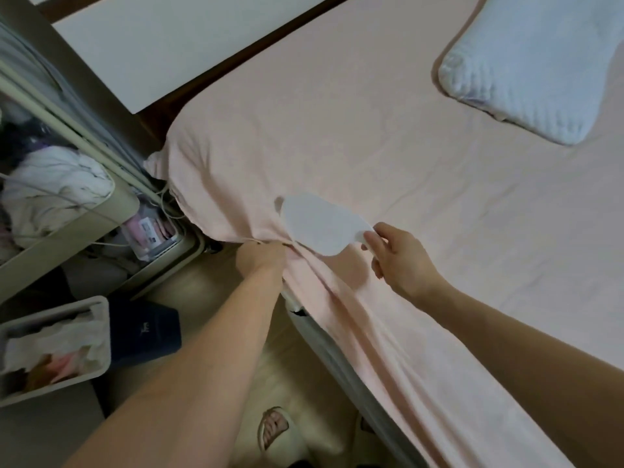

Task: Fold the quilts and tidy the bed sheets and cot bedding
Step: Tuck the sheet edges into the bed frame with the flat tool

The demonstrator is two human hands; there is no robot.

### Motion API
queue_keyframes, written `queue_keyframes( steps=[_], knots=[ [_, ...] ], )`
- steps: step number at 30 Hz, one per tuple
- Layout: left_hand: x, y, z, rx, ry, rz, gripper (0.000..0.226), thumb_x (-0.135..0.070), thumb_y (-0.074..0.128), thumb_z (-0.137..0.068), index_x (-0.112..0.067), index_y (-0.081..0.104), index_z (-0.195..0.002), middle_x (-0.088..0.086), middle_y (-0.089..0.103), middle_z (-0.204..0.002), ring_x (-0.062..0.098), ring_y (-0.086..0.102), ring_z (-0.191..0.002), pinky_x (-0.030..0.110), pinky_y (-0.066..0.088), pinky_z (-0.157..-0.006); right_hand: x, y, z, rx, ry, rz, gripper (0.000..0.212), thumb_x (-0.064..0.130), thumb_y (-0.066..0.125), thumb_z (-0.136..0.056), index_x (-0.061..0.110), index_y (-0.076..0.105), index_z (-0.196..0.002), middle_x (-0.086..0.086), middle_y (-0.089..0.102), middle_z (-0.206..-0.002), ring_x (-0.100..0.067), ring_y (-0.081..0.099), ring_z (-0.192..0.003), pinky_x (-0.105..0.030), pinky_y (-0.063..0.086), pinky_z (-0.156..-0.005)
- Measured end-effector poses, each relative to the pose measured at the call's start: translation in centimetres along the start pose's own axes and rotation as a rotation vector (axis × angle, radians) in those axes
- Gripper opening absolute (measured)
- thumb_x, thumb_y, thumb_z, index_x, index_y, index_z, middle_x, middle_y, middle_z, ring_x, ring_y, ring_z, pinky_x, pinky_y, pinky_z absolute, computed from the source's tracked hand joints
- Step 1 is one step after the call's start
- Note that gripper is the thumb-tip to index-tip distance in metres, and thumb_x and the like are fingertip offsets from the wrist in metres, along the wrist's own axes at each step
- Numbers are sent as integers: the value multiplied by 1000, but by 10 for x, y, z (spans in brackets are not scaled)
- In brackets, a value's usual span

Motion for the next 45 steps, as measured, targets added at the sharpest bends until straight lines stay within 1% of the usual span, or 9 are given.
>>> queue_keyframes(
  steps=[8,11,16,23,28,34,38,42,45],
  knots=[
    [13,-22,-10,-62,51,-292,32,-1,59,-85,0,55,-117,22,60,-117,36,59,-102,35,47,-76,51,-26,9,153,-281,650,32,35,34,-102,19,43,-75,-6,55,-70,-29,51,-65,-39,39,-57],
    [4,-12,1,118,-52,-5,11,3,57,-86,-1,66,-90,17,67,-94,24,61,-77,26,51,-53,60,-39,12,217,-273,777,36,36,33,-102,24,33,-68,-2,49,-69,-23,46,-61,-35,32,-54],
    [-33,3,36,385,-193,409,27,14,62,-82,6,60,-108,18,64,-97,21,63,-83,22,55,-48,64,-55,11,233,-190,873,27,31,30,-103,18,43,-84,-7,62,-88,-31,56,-81,-38,44,-69],
    [-73,15,49,446,73,81,33,17,56,-79,14,59,-111,22,61,-103,31,61,-98,39,51,-92,39,-64,27,166,64,151,13,5,35,-93,11,46,-97,-1,66,-84,-4,49,-44,-15,34,-36],
    [-84,6,43,264,372,-119,17,8,59,-81,-6,66,-85,7,60,-88,21,59,-91,27,49,-79,17,-17,44,32,108,122,35,38,75,-76,17,52,-93,3,65,-80,-13,59,-66,-23,42,-51],
    [-57,-36,21,43,42,272,7,-4,49,-87,-7,55,-88,10,66,-91,18,67,-74,27,55,-52,21,35,52,94,105,129,21,18,56,-86,10,55,-67,-5,54,-66,-19,51,-60,-25,34,-53],
    [-22,-75,-2,-135,-142,439,15,-15,48,-87,-8,51,-99,12,62,-102,21,61,-76,30,47,-49,44,79,70,335,-2,162,10,18,60,-87,11,66,-85,-5,65,-82,-15,58,-68,-22,43,-60],
    [24,-93,-34,-29,-191,97,37,1,51,-86,0,55,-123,21,61,-113,25,59,-80,31,48,-56,41,133,88,490,9,276,27,16,46,-96,0,57,-116,-17,60,-118,-30,57,-110,-30,43,-91],
    [49,-97,-49,-67,-191,-94,33,-1,53,-86,6,57,-118,23,61,-102,33,60,-90,39,53,-77,38,138,81,455,54,241,34,30,45,-98,4,63,-110,-12,66,-109,-25,63,-101,-27,45,-81]
  ],
)
Point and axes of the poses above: each hand's wrist, its own z-axis away from the middle knuckle, its own y-axis out of the palm, x = y × z, the point moved 3 cm from there along -z, towards the middle knuckle
